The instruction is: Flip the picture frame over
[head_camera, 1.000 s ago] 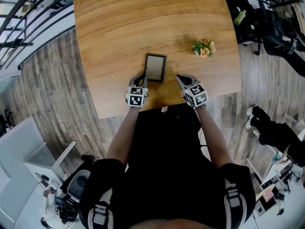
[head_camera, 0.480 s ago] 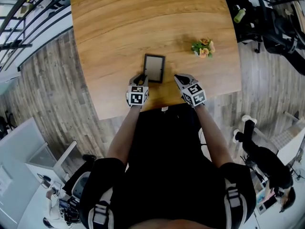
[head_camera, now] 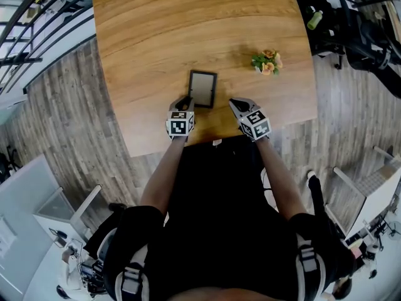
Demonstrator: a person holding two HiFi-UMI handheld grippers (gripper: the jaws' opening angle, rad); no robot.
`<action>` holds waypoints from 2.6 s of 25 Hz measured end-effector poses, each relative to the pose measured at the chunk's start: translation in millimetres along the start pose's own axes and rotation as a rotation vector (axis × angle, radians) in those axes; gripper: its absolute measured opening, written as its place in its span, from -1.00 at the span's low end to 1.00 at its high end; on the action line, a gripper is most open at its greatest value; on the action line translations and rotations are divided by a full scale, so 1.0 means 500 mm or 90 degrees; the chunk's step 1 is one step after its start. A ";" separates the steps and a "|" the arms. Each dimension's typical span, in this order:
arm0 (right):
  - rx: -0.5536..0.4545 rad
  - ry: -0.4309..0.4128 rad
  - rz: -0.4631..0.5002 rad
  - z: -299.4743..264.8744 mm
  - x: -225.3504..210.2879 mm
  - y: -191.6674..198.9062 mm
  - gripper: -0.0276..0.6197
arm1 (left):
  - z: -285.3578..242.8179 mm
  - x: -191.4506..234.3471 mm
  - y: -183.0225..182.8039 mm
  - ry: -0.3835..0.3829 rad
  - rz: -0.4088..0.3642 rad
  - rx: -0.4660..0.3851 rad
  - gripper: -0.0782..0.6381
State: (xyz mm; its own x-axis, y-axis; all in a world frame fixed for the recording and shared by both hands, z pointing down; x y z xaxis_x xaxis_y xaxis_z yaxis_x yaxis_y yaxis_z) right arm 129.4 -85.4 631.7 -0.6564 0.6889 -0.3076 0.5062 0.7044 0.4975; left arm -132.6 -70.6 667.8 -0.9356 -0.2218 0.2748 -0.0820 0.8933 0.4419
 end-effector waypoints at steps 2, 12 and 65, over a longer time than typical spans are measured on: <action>-0.001 0.000 0.001 0.001 0.000 0.000 -0.89 | 0.000 0.001 0.001 0.000 0.006 -0.002 -0.52; 0.002 -0.007 0.006 0.004 0.002 0.008 -0.89 | 0.007 0.010 -0.003 0.035 0.103 0.013 -0.61; -0.148 -0.207 -0.298 -0.056 0.087 -0.004 -0.63 | 0.066 -0.013 0.048 0.161 0.201 -0.169 -0.61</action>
State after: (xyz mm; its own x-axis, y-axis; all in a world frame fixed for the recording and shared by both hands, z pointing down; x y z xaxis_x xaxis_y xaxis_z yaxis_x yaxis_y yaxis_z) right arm 84.0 -61.6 639.9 -0.5570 0.3582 -0.7493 0.0456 0.9141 0.4030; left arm -139.9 -34.7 648.3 -0.7855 -0.0736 0.6145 0.3131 0.8092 0.4971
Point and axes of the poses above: the fingertips, and each gripper's own axes: z backward along the fingers, x to its left, y out of its underside, the point moved 10 cm from there along z, backward along the fingers, and after that the axes turned 12 degrees about x, right-handed, at the moved point
